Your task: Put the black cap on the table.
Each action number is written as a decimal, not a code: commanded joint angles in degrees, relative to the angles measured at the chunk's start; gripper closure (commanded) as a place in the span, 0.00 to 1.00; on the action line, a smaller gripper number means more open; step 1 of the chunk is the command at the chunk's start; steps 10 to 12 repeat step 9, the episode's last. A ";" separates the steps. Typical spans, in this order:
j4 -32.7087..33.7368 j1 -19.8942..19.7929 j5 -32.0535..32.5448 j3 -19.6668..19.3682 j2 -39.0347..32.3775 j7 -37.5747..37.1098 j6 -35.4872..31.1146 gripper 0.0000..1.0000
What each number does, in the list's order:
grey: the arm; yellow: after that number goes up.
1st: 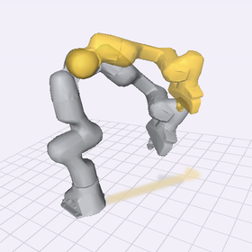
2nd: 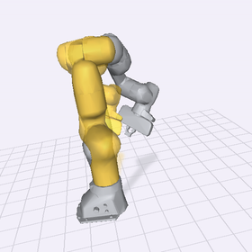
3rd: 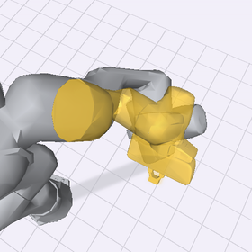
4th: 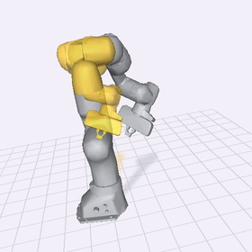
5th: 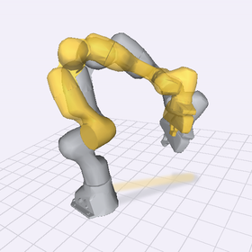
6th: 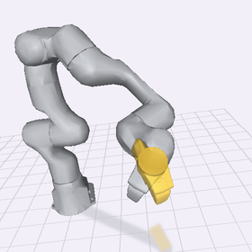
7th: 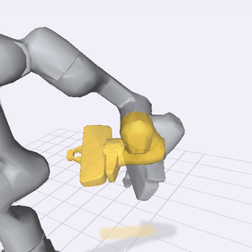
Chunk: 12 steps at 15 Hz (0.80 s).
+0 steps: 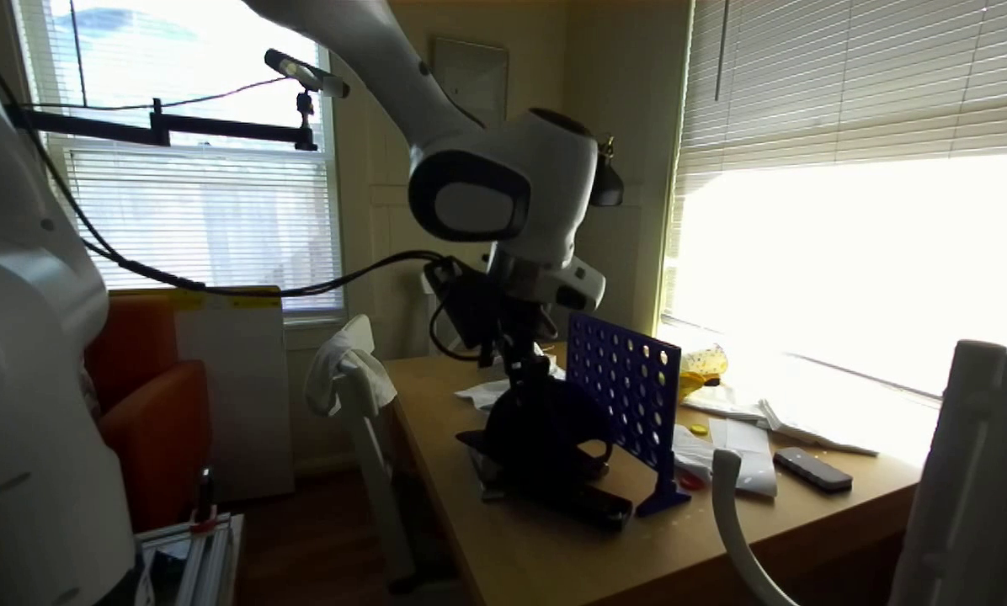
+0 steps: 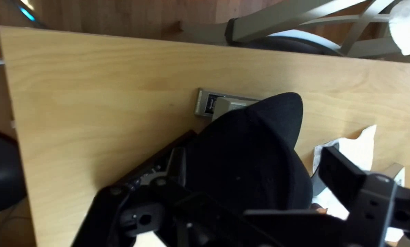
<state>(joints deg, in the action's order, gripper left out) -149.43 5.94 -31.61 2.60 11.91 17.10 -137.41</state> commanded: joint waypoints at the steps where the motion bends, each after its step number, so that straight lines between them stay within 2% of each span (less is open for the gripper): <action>1: -4.62 -2.11 11.19 0.00 14.46 -8.45 3.07 0.00; 4: -5.40 -4.01 16.13 -0.53 24.02 -13.29 4.79 0.00; 6: -4.98 -5.48 18.91 -1.18 30.38 -15.80 10.18 0.00; 7: -2.59 -3.07 16.49 -1.86 22.14 -13.10 5.89 0.00; 9: -3.02 -4.12 17.82 -2.13 27.51 -14.36 9.22 0.00; 12: -3.02 -4.12 17.82 -2.13 27.51 -14.36 9.22 0.00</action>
